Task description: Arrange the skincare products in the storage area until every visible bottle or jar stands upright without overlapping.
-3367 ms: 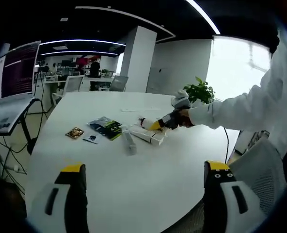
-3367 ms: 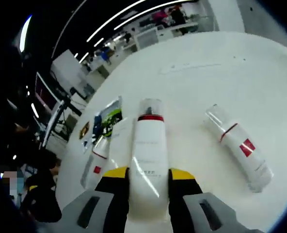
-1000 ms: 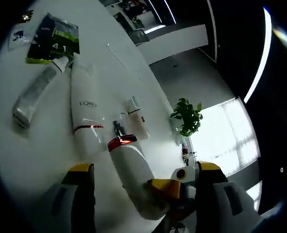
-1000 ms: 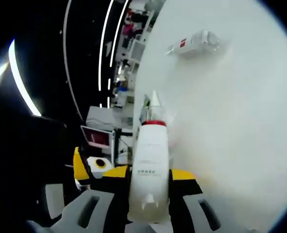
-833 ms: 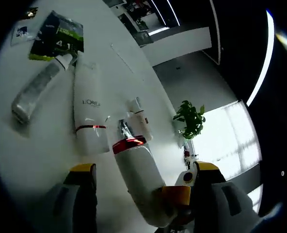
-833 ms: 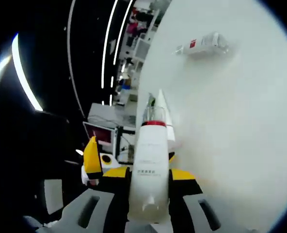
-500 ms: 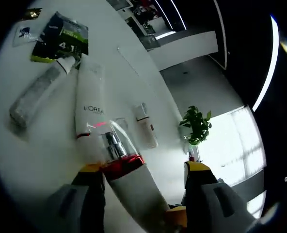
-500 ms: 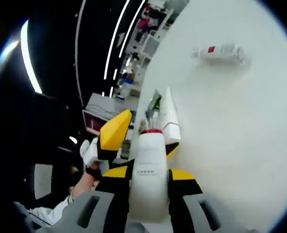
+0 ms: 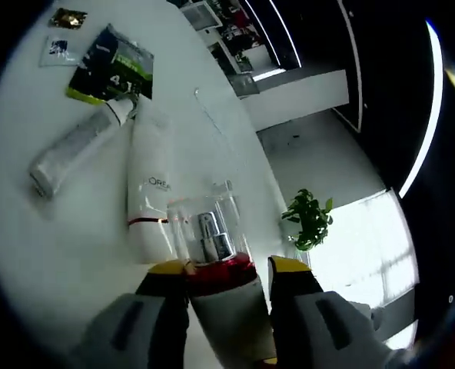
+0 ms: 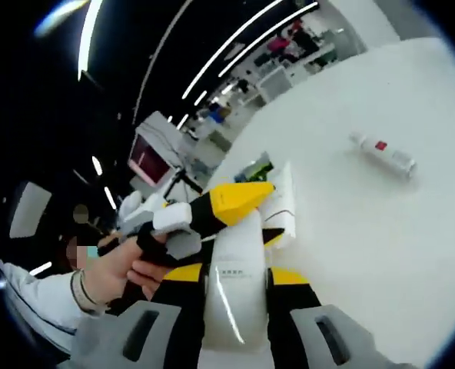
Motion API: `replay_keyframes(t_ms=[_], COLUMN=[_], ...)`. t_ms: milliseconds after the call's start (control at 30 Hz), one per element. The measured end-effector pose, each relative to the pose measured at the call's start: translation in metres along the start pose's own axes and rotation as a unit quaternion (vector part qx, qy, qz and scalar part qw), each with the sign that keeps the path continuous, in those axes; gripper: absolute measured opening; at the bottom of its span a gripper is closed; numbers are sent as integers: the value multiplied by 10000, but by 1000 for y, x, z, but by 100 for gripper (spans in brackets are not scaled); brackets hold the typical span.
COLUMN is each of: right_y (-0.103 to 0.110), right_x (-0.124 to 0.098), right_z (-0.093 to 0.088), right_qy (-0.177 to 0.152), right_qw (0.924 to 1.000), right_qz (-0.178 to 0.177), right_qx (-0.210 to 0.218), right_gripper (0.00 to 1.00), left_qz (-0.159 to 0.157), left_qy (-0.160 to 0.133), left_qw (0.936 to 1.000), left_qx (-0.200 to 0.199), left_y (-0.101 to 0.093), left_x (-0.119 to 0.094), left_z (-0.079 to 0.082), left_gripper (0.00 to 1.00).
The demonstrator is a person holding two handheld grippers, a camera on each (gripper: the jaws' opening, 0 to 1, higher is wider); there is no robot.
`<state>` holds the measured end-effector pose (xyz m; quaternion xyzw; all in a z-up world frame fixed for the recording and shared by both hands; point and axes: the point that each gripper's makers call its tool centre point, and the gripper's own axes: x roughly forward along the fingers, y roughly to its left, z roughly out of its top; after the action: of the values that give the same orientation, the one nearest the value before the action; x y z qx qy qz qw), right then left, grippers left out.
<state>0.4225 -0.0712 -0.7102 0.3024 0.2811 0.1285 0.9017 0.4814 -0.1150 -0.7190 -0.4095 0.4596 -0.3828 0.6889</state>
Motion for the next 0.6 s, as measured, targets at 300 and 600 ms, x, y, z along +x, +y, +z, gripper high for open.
replay_keyframes(t_ms=[300, 600], right_y=[7, 0], right_x=[4, 7], right_z=[-3, -14], right_qy=[98, 439], right_qw=[9975, 9874], right_qz=[-92, -214], right_qx=[-693, -1508], right_gripper=[23, 23], left_qz=[-258, -264], left_qy=[-135, 186], left_qw=[9992, 9929], left_qx=[286, 1145], left_y=[-10, -12], left_x=[-9, -14], left_z=[11, 5], left_gripper=[30, 28])
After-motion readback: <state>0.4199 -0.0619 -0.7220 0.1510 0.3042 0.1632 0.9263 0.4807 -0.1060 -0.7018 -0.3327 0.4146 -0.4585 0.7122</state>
